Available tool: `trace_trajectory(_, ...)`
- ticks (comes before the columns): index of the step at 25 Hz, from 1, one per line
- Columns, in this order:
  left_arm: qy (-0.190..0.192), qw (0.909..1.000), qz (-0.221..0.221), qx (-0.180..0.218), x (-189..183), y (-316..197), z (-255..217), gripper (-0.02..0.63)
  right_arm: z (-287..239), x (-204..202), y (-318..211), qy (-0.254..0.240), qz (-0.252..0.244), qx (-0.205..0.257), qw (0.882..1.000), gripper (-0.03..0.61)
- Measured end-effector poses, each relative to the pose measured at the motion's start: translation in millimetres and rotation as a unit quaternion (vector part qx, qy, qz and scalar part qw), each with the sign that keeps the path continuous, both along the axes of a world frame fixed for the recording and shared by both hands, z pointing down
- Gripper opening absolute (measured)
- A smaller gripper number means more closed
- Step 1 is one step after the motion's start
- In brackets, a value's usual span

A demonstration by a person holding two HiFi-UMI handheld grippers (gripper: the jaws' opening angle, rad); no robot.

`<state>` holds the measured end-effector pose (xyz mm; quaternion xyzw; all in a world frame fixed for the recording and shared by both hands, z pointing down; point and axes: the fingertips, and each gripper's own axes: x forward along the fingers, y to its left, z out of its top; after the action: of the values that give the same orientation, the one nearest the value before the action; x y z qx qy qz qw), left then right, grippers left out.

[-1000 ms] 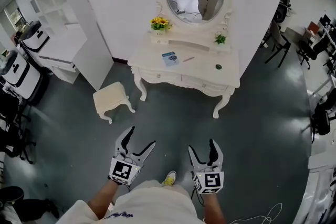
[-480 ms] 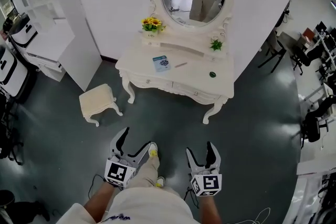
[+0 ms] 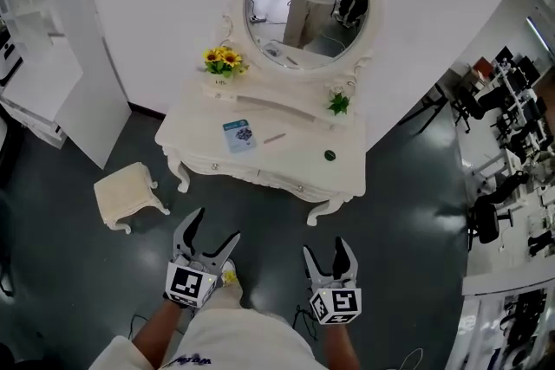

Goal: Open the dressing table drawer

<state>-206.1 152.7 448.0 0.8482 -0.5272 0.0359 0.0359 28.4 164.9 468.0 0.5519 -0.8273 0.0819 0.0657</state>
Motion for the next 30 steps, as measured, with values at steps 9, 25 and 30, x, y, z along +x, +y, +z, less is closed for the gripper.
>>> trace_trajectory(9, -0.003, 0.9990, 0.044, -0.008, 2.8, -115.7, 4.3, 0.360, -2.2, 2.2, -106.3, 0.008, 0.050, 0.003, 0.999, 0.351)
trace_trajectory(25, -0.008, 0.9986, 0.041, -0.031, 88.4, -317.6, 28.0, 0.360, 38.6, 71.8, -329.5, 0.009, 0.042, -0.015, 0.999, 0.336)
trace_trajectory(30, -0.019, 0.9986, 0.038, -0.033, 132.0, -373.3, 30.8, 0.360, 50.7, 108.1, -384.8, -0.003, 0.033, -0.022, 0.999, 0.327)
